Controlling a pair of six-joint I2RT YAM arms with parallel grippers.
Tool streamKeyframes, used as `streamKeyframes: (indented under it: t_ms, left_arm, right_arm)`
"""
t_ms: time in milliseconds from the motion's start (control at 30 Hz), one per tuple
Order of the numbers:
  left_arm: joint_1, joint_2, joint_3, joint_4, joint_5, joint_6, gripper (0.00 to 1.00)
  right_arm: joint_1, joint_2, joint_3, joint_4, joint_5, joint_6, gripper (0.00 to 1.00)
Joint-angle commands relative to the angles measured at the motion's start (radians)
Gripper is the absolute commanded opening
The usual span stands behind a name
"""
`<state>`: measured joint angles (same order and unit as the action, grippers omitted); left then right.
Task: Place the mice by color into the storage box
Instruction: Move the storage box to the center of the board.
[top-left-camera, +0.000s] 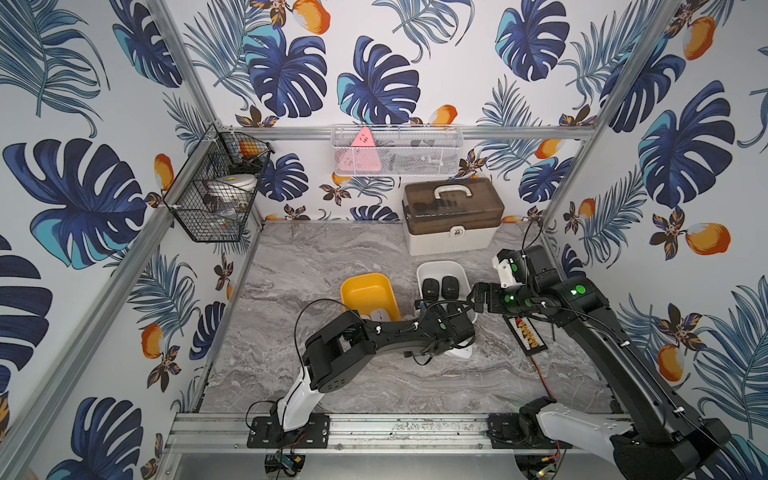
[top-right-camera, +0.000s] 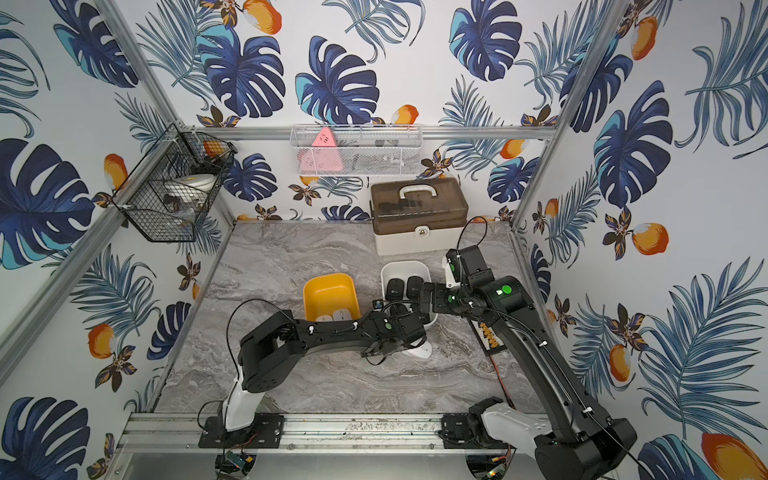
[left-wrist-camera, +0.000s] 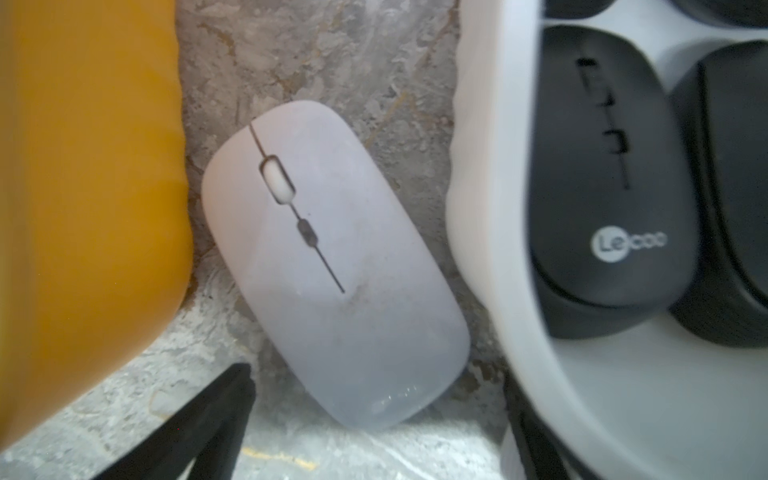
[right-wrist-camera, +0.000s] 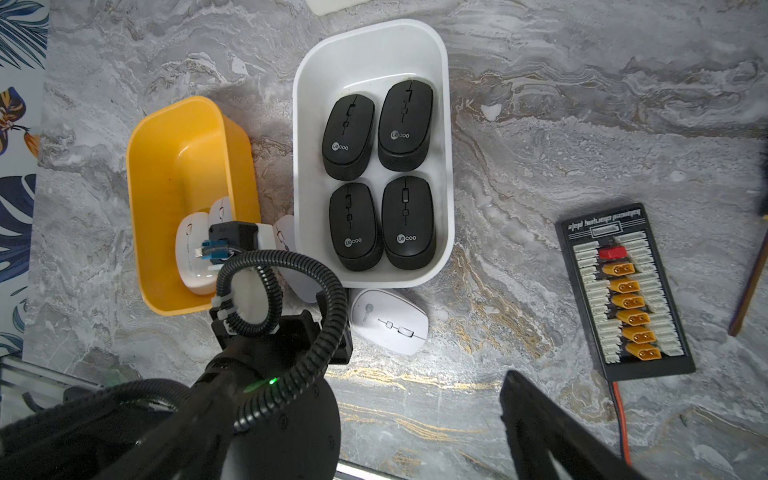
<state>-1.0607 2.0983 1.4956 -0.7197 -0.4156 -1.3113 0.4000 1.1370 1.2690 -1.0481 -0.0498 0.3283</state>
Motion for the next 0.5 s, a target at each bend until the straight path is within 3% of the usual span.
streamKeyframes:
  t_ms: [0, 467]
  left_arm:
    - [0.020, 0.000, -0.021, -0.004, -0.008, -0.045, 0.99]
    - [0.060, 0.010, 0.014, -0.012, -0.037, -0.045, 0.99]
  right_arm:
    - [0.000, -0.002, -0.008, 0.028, -0.008, -0.017, 1.00]
    - [0.000, 0.003, -0.034, 0.044, -0.036, -0.036, 1.00]
